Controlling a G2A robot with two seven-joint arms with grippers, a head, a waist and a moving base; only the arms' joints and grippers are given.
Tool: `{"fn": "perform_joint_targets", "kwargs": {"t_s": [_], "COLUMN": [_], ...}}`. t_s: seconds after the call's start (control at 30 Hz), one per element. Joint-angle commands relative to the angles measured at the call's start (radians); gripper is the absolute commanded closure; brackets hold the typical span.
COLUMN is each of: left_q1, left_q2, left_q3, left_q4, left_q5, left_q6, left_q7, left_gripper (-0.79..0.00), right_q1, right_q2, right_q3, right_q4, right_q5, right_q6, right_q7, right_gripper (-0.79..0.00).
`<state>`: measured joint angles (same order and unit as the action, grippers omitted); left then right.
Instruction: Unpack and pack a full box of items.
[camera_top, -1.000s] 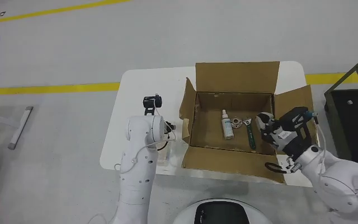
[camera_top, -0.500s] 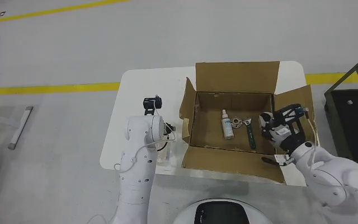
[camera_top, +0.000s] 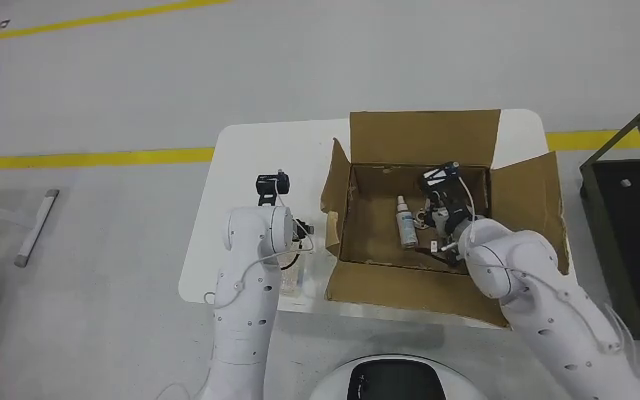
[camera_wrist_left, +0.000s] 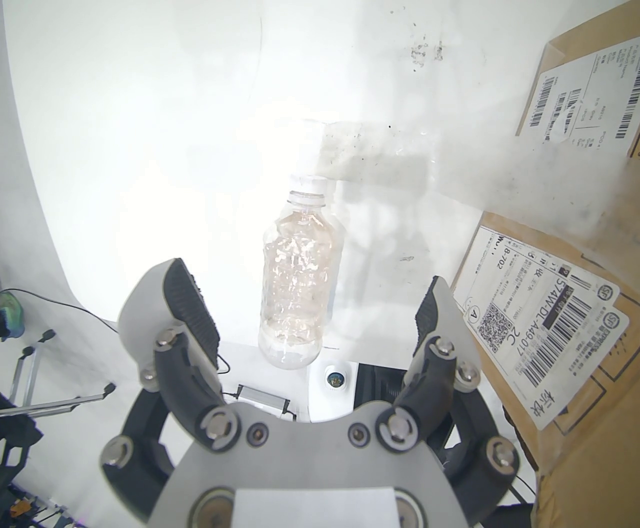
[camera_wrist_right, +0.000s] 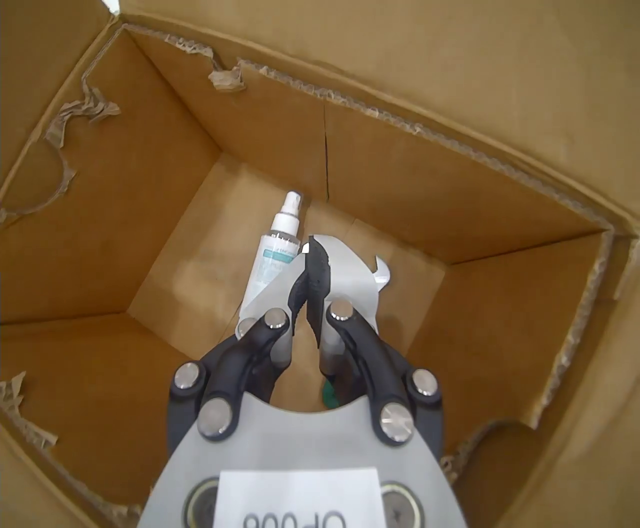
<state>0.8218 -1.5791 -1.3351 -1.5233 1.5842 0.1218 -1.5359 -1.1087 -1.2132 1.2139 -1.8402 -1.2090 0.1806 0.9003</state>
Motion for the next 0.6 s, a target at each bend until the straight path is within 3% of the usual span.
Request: {"fn": "perform_joint_targets", "kwargs": {"t_s": [0.0, 0.27, 0.37, 0.57], "left_q1": [0.000, 0.000, 0.000, 0.000], "left_q2": [0.000, 0.000, 0.000, 0.000], "left_q3": [0.000, 0.000, 0.000, 0.000], "left_q4": [0.000, 0.000, 0.000, 0.000], "left_q5": [0.000, 0.000, 0.000, 0.000], "left_q6": [0.000, 0.000, 0.000, 0.000], "left_q7": [0.000, 0.000, 0.000, 0.000], "left_gripper": [-0.785, -0.785, -0.785, -0.785], "right_q1": [-0.002, -0.002, 0.002, 0.108], "right_q2": [0.000, 0.000, 0.004, -0.023], "right_q3": [0.001, 0.001, -0.012, -0.100], "right_q4": [-0.002, -0.002, 0.006, 0.109], "right_q5": [0.001, 0.001, -0.098, -0.058], "right_q6": [-0.001, -0.001, -0.037, 0.019], "right_q7": [0.001, 0.001, 0.014, 0.108], "right_gripper": [0.000, 0.000, 0.000, 0.000]}}
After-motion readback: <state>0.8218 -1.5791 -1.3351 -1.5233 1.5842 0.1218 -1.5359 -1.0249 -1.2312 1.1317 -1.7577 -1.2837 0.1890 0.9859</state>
